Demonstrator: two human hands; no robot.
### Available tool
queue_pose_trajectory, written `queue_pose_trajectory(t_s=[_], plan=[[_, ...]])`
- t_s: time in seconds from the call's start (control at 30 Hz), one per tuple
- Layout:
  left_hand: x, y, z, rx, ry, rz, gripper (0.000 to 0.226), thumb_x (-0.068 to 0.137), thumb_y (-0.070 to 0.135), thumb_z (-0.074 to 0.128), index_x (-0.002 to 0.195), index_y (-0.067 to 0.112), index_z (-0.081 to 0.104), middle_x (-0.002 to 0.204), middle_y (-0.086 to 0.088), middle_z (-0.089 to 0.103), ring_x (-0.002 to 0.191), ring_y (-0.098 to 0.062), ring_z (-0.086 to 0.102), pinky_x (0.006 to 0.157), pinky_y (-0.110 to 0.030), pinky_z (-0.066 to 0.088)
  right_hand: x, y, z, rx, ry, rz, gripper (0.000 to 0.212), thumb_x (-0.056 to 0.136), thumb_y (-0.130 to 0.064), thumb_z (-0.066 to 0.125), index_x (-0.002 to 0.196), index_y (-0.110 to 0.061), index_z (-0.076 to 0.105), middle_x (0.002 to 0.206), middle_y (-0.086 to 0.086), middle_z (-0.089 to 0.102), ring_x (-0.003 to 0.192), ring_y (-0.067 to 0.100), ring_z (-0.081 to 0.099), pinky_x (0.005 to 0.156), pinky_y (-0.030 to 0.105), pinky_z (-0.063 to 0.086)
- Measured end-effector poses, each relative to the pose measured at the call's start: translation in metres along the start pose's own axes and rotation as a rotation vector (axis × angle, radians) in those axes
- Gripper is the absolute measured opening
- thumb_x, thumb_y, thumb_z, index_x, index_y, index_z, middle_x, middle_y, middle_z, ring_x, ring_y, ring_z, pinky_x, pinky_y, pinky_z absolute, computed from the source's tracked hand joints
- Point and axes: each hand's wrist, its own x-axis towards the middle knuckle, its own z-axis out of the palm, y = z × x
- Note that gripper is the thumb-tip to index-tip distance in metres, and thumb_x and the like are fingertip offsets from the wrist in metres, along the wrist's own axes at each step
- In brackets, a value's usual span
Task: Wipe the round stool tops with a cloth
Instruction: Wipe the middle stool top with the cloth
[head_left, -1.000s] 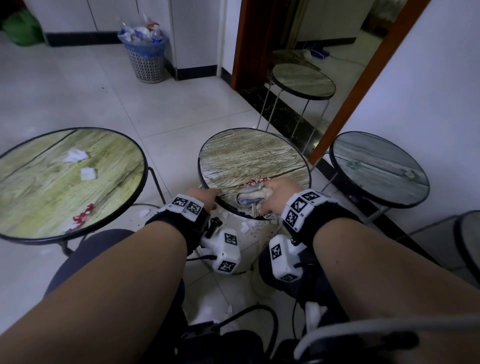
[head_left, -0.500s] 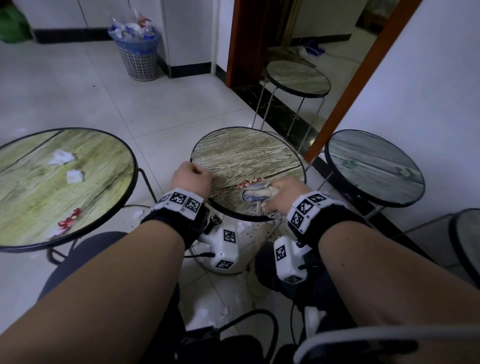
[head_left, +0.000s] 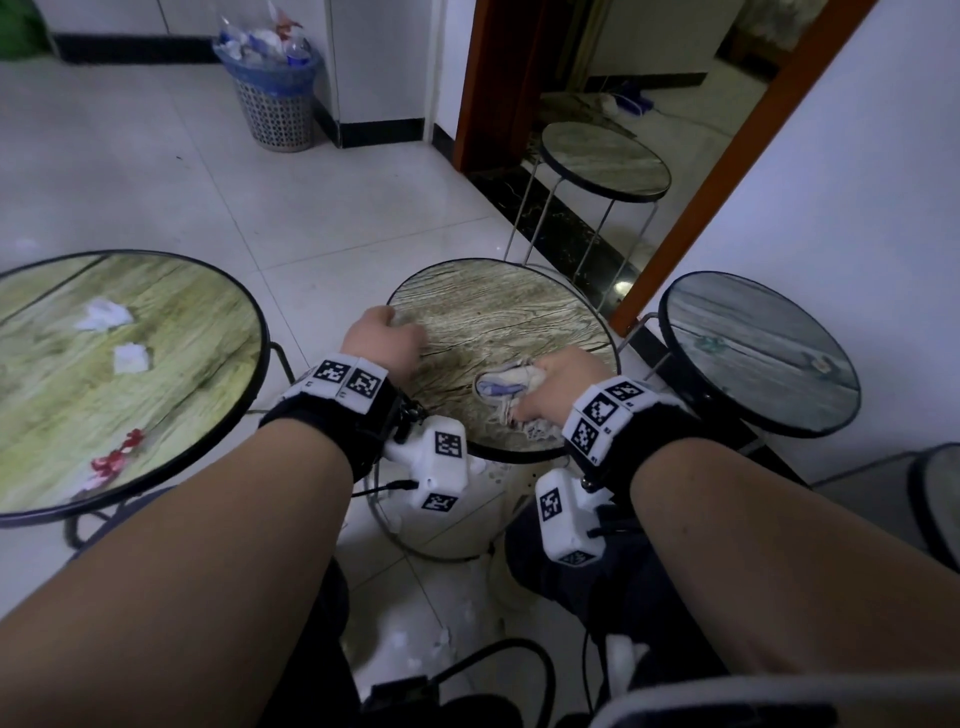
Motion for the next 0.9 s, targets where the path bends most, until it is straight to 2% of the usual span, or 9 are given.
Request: queue_pose_trajectory(t_s=[0.1,0.2,0.27,0.33,0.5,0.57,0.63,0.73,0.9], plan=[[0.010,0.003,-0.008,-0.047,-0.025,-0.034,0.043,0.091,0.029,0.053,0.127,0.008,0.055,0.127,-0.011,0.059,0.115,-0.028,0.054,0.082,-0.024,0.037,0.004,-0.006,-0.001,-0.004,-0.008,-0.039,0.061,0.076,-0.021,0.076,0.131,-0.007,0.053,0.125,0.008,0.060,0.108,0.024,0.059,0.089,0.030,0.049],[0.016,0.006,-0.016,-0.091,-0.073,-0.048,0.034,0.090,0.027,0.055,0.115,0.006,0.062,0.113,-0.012,0.063,0.111,-0.030,0.058,0.088,-0.028,0.044,0.011,-0.013,-0.001,-0.016,-0.025,-0.066,0.067,0.077,-0.024,0.075,0.136,-0.012,0.048,0.123,0.007,0.061,0.106,0.023,0.059,0.087,0.028,0.049],[0.019,0.005,-0.020,-0.164,-0.086,-0.069,0.034,0.088,0.023,0.059,0.118,0.006,0.061,0.120,-0.015,0.063,0.113,-0.031,0.058,0.096,-0.037,0.048,0.018,-0.018,0.000,-0.055,-0.013,-0.078,0.055,0.075,-0.027,0.075,0.125,-0.012,0.058,0.113,0.006,0.065,0.099,0.022,0.061,0.085,0.030,0.052],[0.022,0.004,-0.022,-0.181,-0.093,-0.073,0.035,0.088,0.022,0.060,0.119,0.005,0.060,0.123,-0.017,0.061,0.114,-0.033,0.058,0.097,-0.043,0.048,0.024,-0.021,0.001,-0.080,-0.011,-0.077,0.045,0.074,-0.028,0.075,0.114,-0.010,0.062,0.109,0.007,0.066,0.096,0.023,0.062,0.086,0.033,0.053],[0.027,0.004,-0.024,-0.174,-0.095,-0.055,0.034,0.087,0.024,0.060,0.115,0.005,0.061,0.120,-0.017,0.062,0.112,-0.033,0.058,0.096,-0.042,0.049,0.037,-0.029,0.002,-0.086,0.000,-0.077,0.047,0.074,-0.028,0.075,0.116,-0.010,0.060,0.111,0.008,0.064,0.098,0.025,0.060,0.087,0.036,0.053],[0.025,0.005,-0.022,-0.127,-0.087,-0.031,0.032,0.087,0.028,0.059,0.110,0.007,0.064,0.113,-0.015,0.065,0.106,-0.033,0.060,0.088,-0.032,0.050,0.040,-0.031,0.002,-0.090,-0.002,-0.067,0.049,0.074,-0.028,0.074,0.118,-0.010,0.059,0.111,0.007,0.063,0.097,0.025,0.060,0.086,0.035,0.053],[0.023,0.008,-0.020,-0.079,-0.072,-0.002,0.032,0.089,0.031,0.057,0.108,0.007,0.066,0.107,-0.013,0.066,0.102,-0.031,0.060,0.077,-0.026,0.043,0.045,-0.033,0.002,-0.097,-0.006,-0.062,0.041,0.074,-0.028,0.073,0.109,-0.011,0.062,0.106,0.006,0.064,0.092,0.024,0.060,0.079,0.032,0.053],[0.022,0.010,-0.020,-0.095,-0.067,0.013,0.029,0.089,0.030,0.059,0.107,0.009,0.066,0.105,-0.010,0.066,0.099,-0.026,0.059,0.080,-0.029,0.043,0.050,-0.037,0.001,-0.103,-0.016,-0.063,0.032,0.076,-0.027,0.071,0.102,-0.010,0.062,0.101,0.007,0.064,0.086,0.022,0.059,0.067,0.027,0.046],[0.028,0.010,-0.026,-0.130,-0.115,0.010,0.026,0.089,0.026,0.056,0.102,0.006,0.067,0.109,-0.017,0.066,0.100,-0.030,0.059,0.089,-0.039,0.048,0.059,-0.043,0.002,-0.081,-0.015,-0.078,0.028,0.077,-0.024,0.067,0.097,-0.005,0.063,0.093,0.011,0.065,0.075,0.021,0.055,0.063,0.025,0.042]])
